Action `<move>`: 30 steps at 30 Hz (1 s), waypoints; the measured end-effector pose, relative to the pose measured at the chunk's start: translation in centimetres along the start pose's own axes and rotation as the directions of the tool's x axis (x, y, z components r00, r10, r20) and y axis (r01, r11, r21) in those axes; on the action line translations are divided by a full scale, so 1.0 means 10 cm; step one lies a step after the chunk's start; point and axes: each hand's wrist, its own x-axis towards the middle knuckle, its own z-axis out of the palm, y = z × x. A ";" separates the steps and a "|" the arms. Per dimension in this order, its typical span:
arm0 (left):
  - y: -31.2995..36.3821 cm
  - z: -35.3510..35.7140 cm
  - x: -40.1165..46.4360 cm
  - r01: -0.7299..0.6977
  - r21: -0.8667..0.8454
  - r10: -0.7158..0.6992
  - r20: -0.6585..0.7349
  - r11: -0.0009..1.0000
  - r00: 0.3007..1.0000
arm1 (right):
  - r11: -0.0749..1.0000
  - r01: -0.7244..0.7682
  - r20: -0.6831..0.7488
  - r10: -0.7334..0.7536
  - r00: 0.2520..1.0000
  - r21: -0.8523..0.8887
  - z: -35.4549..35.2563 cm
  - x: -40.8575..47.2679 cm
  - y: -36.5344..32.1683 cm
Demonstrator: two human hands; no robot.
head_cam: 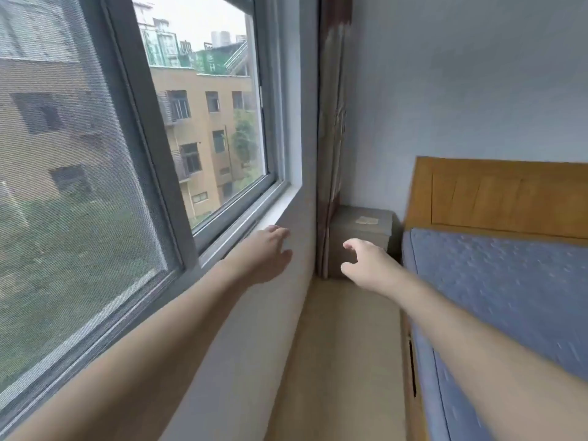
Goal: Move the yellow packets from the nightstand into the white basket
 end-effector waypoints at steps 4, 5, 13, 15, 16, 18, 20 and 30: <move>0.04 0.42 1.06 -0.103 -0.023 0.104 0.025 0.994 0.994 | 0.997 -0.081 -0.031 0.081 0.996 -0.004 -0.02 0.77 0.50; 0.05 0.50 1.35 -0.119 -0.029 0.119 0.026 0.993 0.993 | 0.995 -0.103 -0.046 0.103 0.994 0.002 -0.05 0.98 0.64; 0.12 0.72 3.58 -0.161 -0.051 0.162 0.021 0.986 0.987 | 0.971 -0.234 -0.153 0.239 0.959 0.049 -0.61 2.68 1.53; 0.13 0.78 4.05 -0.165 -0.084 0.166 0.008 0.983 0.986 | 0.968 -0.242 -0.167 0.250 0.954 0.063 -0.69 3.08 1.68; 0.13 0.82 4.25 -0.163 -0.091 0.165 0.018 0.983 0.986 | 0.968 -0.243 -0.156 0.249 0.956 0.061 -0.70 3.26 1.74; 0.11 0.96 4.68 -0.166 -0.083 0.170 0.051 0.983 0.984 | 0.967 -0.251 -0.122 0.256 0.959 0.052 -0.67 3.62 1.88; 0.07 1.13 5.13 -0.157 -0.102 0.165 0.075 0.982 0.983 | 0.960 -0.277 -0.096 0.280 0.955 0.049 -0.63 4.00 2.06; -0.29 1.92 7.67 -0.139 -0.174 0.170 0.176 0.975 0.970 | 0.938 -0.344 -0.086 0.346 0.934 0.041 -0.67 6.39 2.83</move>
